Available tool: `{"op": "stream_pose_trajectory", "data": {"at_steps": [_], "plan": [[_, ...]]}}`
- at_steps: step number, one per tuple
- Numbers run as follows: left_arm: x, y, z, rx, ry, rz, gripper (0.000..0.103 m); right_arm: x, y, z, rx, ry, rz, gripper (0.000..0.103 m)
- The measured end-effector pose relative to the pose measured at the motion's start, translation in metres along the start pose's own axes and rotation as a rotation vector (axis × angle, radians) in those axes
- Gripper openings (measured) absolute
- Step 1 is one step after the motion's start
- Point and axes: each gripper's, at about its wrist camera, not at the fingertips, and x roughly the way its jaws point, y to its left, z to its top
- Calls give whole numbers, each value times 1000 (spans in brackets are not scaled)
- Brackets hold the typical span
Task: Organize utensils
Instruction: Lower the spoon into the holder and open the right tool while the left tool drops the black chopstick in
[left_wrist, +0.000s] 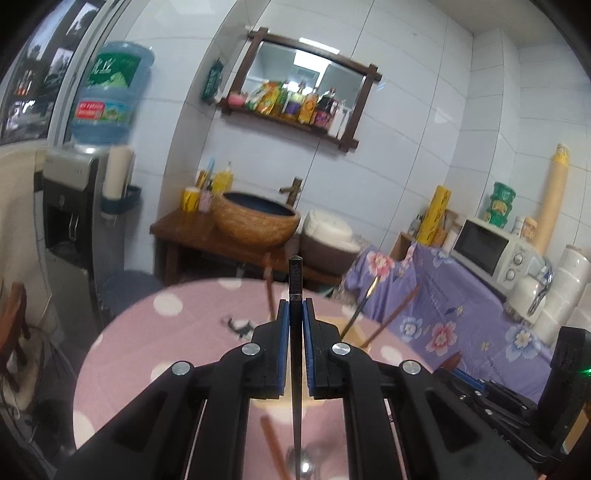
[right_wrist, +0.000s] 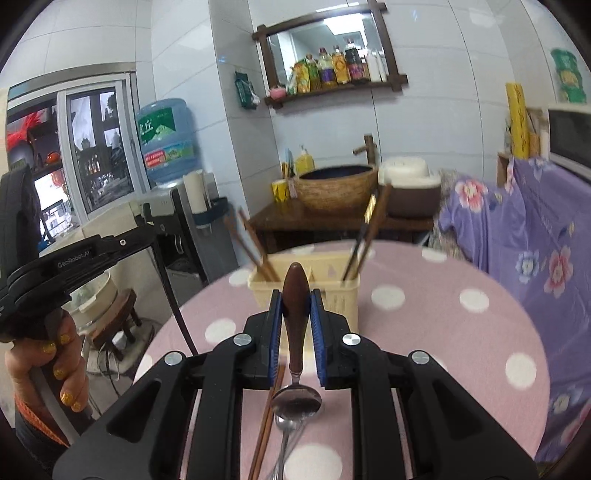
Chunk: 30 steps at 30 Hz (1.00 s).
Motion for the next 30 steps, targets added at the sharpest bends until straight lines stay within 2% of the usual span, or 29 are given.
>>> {"op": "stream_pose_trajectory", "data": {"at_steps": [6, 10, 14, 18, 22, 30], "plan": [[25, -27, 68, 21, -98, 18, 8, 19, 10, 84, -45, -107, -78, 16], [48, -40, 78, 72, -180, 95, 8, 43, 9, 107, -44, -127, -129, 16], [81, -39, 69, 68, -170, 176, 8, 76, 4, 95, -53, -120, -179, 16], [106, -29, 40, 56, -102, 185, 8, 104, -6, 68, -36, -69, -193, 16], [113, -21, 10, 58, -58, 185, 8, 123, -12, 41, -34, -22, -198, 16], [128, -11, -20, 71, 44, 182, 8, 138, -13, 19, -54, 8, -208, 16]]}}
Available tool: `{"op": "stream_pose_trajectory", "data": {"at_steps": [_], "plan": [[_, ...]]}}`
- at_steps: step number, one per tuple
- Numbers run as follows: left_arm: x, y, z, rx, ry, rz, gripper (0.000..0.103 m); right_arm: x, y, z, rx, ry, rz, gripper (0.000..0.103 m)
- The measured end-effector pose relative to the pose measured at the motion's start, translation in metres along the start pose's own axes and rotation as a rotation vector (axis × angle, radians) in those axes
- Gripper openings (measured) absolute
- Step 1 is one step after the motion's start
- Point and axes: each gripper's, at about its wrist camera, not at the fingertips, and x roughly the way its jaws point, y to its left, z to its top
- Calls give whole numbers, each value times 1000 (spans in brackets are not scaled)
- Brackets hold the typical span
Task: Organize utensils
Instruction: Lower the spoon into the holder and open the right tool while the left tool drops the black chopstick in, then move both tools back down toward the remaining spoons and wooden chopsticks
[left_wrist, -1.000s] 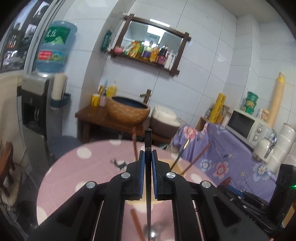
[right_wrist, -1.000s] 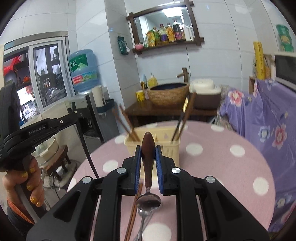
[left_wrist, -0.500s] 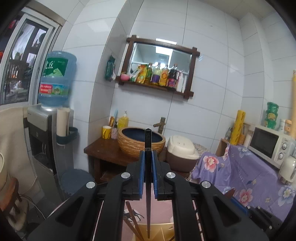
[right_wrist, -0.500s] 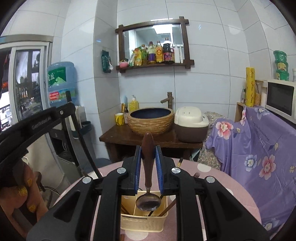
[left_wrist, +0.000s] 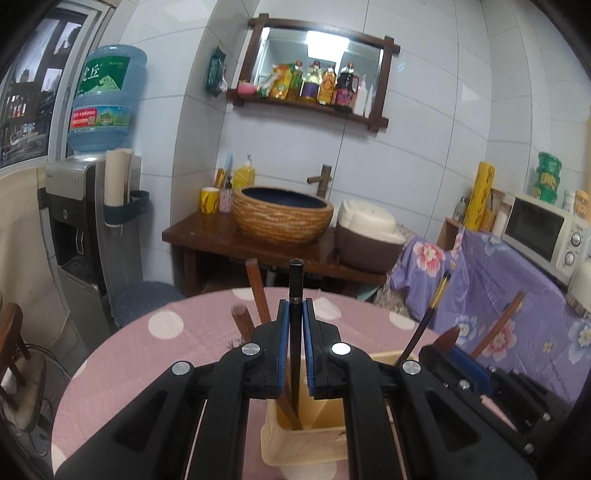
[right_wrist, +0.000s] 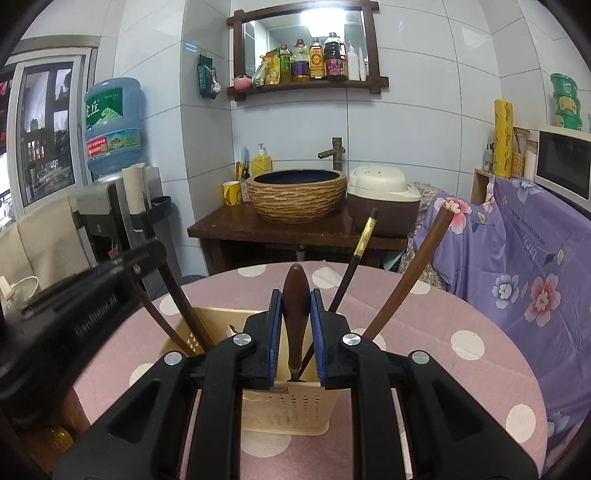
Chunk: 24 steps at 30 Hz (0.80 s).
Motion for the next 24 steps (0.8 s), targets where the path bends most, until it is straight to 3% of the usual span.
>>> {"op": "stream_pose_trajectory", "data": {"at_steps": [5, 7, 10, 12, 14, 18, 24], "plan": [[-2, 12, -4, -53, 26, -30, 9, 1, -2, -7, -8, 3, 6, 17], [-12, 14, -3, -66, 14, -44, 11, -8, 0, -10, -37, -32, -3, 27], [-38, 19, -4, -81, -5, -85, 34, -26, 4, -15, -64, -73, 0, 42], [-58, 22, -9, -74, -28, -80, 58, -43, 7, -23, -81, -99, 5, 43], [-75, 26, -19, -55, -35, -64, 66, -58, 10, -34, -102, -95, 2, 47], [-96, 38, -55, 5, 42, -11, 79, -73, 7, -66, -84, 10, 19, 49], [-85, 66, -123, -20, 239, 62, 76, -71, 9, -133, -90, 192, 12, 49]]}}
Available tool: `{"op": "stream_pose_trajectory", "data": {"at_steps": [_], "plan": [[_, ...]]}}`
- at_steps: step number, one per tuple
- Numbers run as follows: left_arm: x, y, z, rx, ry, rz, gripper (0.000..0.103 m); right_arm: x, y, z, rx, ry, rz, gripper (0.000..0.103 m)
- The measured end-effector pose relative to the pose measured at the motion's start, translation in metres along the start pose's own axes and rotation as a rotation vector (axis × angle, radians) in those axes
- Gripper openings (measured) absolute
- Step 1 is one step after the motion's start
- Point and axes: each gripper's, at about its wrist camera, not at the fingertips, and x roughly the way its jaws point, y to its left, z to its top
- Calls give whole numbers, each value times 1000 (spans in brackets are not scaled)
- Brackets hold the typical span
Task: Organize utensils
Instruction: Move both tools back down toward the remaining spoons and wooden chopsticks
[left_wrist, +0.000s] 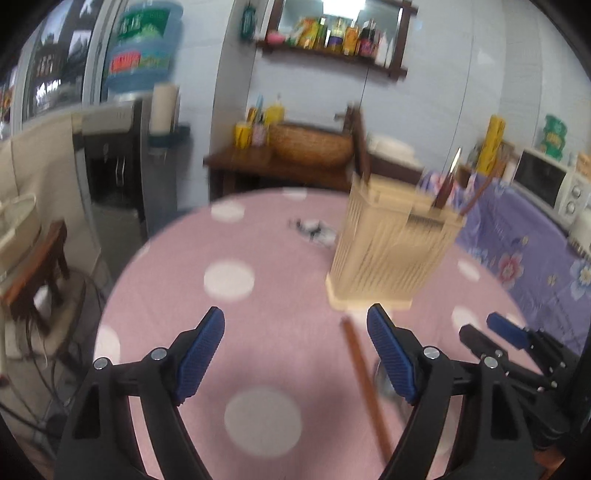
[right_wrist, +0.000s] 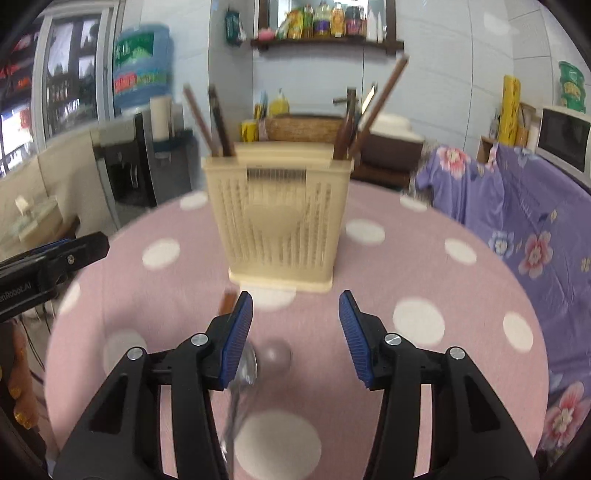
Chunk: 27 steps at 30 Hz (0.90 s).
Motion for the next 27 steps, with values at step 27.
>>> {"op": "stream_pose_trajectory", "data": {"at_steps": [27], "plan": [[31, -21, -53, 119, 176, 3, 65, 31, 3, -59, 85, 251, 138, 49]]}}
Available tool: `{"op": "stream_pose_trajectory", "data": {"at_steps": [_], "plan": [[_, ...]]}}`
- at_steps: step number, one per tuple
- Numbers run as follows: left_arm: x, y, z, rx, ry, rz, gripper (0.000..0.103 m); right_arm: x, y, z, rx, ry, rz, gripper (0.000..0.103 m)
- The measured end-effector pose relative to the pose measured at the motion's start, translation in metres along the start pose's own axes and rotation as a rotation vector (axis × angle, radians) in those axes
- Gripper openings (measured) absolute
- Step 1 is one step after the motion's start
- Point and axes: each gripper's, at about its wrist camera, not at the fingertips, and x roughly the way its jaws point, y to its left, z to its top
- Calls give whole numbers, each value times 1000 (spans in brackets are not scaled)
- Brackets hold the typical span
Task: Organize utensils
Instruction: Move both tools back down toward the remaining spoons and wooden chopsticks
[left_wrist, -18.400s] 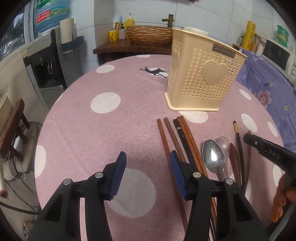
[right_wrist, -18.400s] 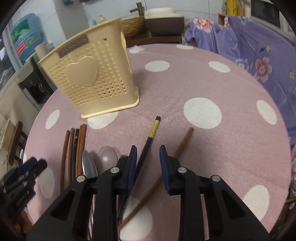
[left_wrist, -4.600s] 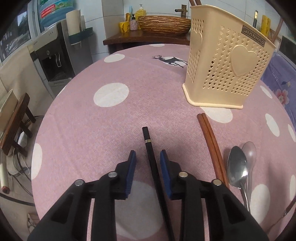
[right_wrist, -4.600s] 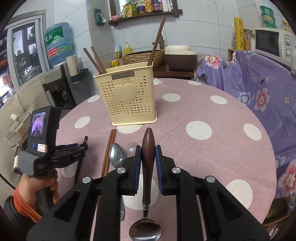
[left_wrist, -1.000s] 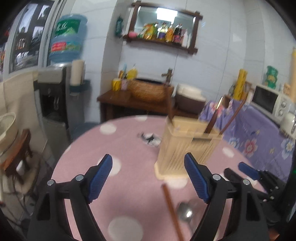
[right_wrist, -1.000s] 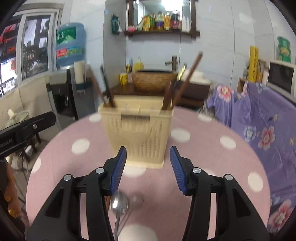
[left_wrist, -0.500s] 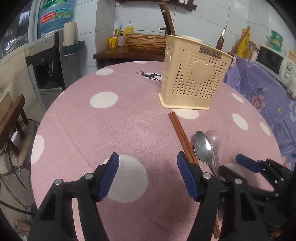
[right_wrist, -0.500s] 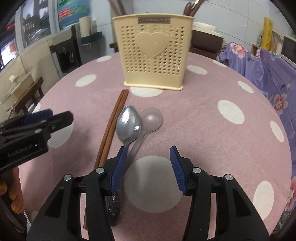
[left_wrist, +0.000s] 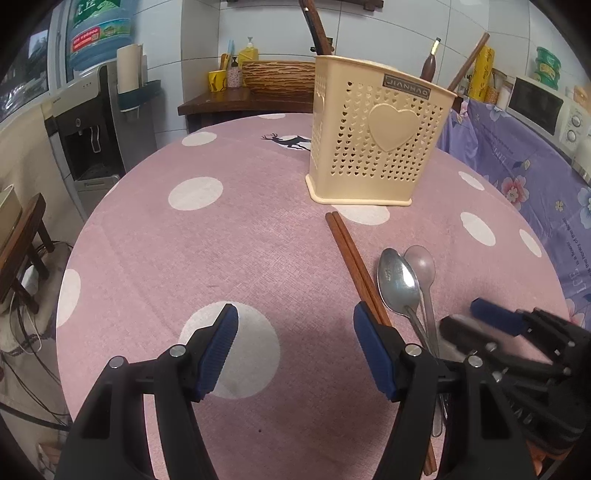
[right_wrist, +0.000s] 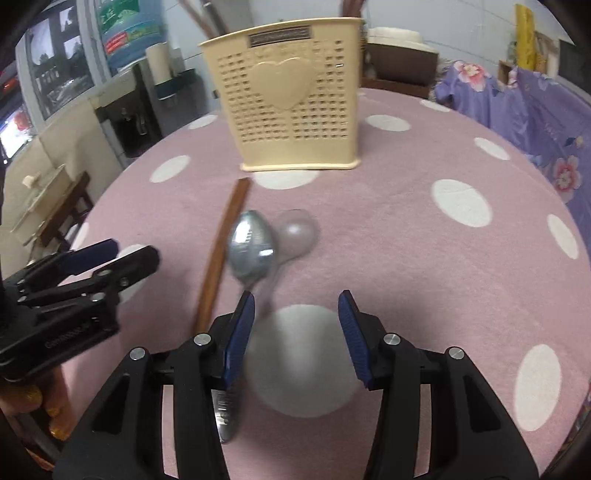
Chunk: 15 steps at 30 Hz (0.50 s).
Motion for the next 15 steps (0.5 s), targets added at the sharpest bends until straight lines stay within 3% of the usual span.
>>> {"op": "stream_pose_trajectory", "data": {"at_steps": [5, 10, 15], "plan": [[-1, 6, 0, 0, 4, 34, 65, 8, 14, 4, -32, 21, -63, 47], [4, -1, -2, 15, 22, 25, 65, 4, -22, 1, 38, 37, -136, 39], [13, -25, -4, 70, 48, 3, 65, -3, -46, -2, 155, 28, -36, 39]]}}
